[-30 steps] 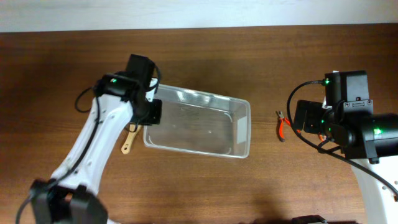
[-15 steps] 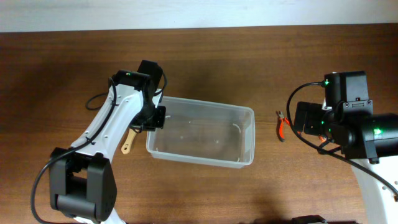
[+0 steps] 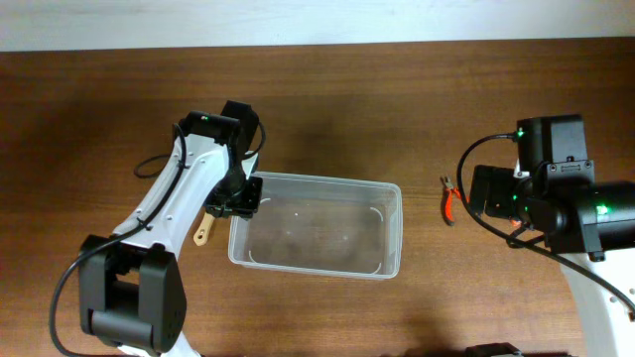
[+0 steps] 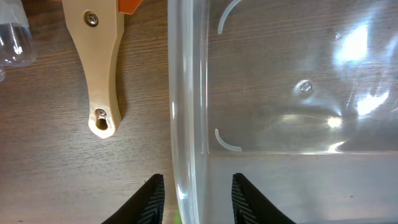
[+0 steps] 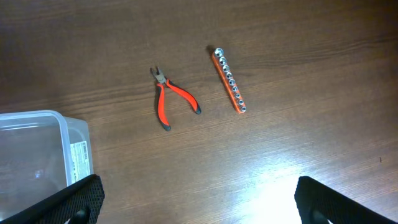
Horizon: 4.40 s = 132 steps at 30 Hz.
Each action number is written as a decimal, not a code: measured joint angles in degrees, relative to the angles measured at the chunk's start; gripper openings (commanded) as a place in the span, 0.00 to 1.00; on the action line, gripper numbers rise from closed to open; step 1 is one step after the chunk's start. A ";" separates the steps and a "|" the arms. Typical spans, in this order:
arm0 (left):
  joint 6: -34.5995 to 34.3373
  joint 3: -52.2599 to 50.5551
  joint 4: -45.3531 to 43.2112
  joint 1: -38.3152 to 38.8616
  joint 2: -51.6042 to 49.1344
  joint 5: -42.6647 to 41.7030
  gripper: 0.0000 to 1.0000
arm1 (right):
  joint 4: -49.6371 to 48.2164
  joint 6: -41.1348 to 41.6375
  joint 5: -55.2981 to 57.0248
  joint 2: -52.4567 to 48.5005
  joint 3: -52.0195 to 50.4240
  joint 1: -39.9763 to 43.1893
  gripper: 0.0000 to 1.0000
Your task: Pack container
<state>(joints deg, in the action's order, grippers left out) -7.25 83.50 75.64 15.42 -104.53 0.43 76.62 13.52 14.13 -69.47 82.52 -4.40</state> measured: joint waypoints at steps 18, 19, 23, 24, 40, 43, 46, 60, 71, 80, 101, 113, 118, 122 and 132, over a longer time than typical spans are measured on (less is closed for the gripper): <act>-0.28 17.46 -3.26 0.00 8.94 8.70 0.55 | 1.64 -12.13 -20.57 -5.18 0.15 -2.05 0.04; -0.66 17.90 -3.26 0.00 10.38 9.68 0.60 | 1.62 -12.81 -21.16 -6.54 0.15 -3.08 0.04; -2.67 18.29 -3.13 -0.59 14.73 12.15 0.69 | 0.92 -15.06 -22.40 -12.79 0.20 -8.28 0.04; -3.06 18.29 -2.99 -1.05 15.19 12.44 0.71 | 0.37 -15.37 -22.64 -14.36 0.20 -9.64 0.04; -10.47 18.29 -1.68 -12.85 15.43 13.60 0.82 | -9.46 -21.07 -23.58 -33.64 0.20 -17.81 0.04; -10.64 18.29 -1.68 -13.92 15.43 13.60 0.83 | -10.03 -21.31 -23.58 -35.65 0.20 -17.81 0.04; -10.80 18.29 -1.68 -13.94 15.43 13.55 0.83 | -11.41 -21.49 -23.61 -36.54 0.20 -17.81 0.04; -10.80 18.29 -1.62 -13.94 15.43 13.33 0.84 | -18.53 -21.05 -22.60 -36.74 0.20 -17.81 0.07; -10.82 18.29 -1.46 -13.94 15.43 13.11 0.84 | -22.47 -19.30 -18.71 -36.76 0.20 -17.81 0.07; -10.82 18.29 -1.22 -13.94 15.43 13.09 0.84 | -24.87 -17.79 -15.80 -36.76 0.20 -17.81 0.08; -11.13 18.29 -1.18 -13.94 15.43 12.90 0.99 | -13.16 -12.59 -16.24 -26.58 7.96 -16.65 0.99; -11.19 18.29 -1.11 -13.94 15.43 12.92 0.99 | 1.51 -10.51 -12.13 -12.76 12.76 8.00 0.99; -11.19 18.29 -1.05 -13.94 15.43 12.92 0.99 | -4.81 -14.40 -13.55 -15.74 2.97 9.53 0.99; -11.19 18.29 -0.85 -13.94 15.43 12.94 0.99 | -10.45 -15.82 -14.36 -17.79 -5.31 9.53 0.99; -11.19 18.29 0.02 -13.94 15.43 12.94 0.99 | -18.34 -16.87 -17.11 -23.85 -11.13 9.53 0.91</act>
<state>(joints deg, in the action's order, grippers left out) -18.44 101.80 75.66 1.48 -89.10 13.37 58.28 -3.36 -2.98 -93.32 71.40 5.13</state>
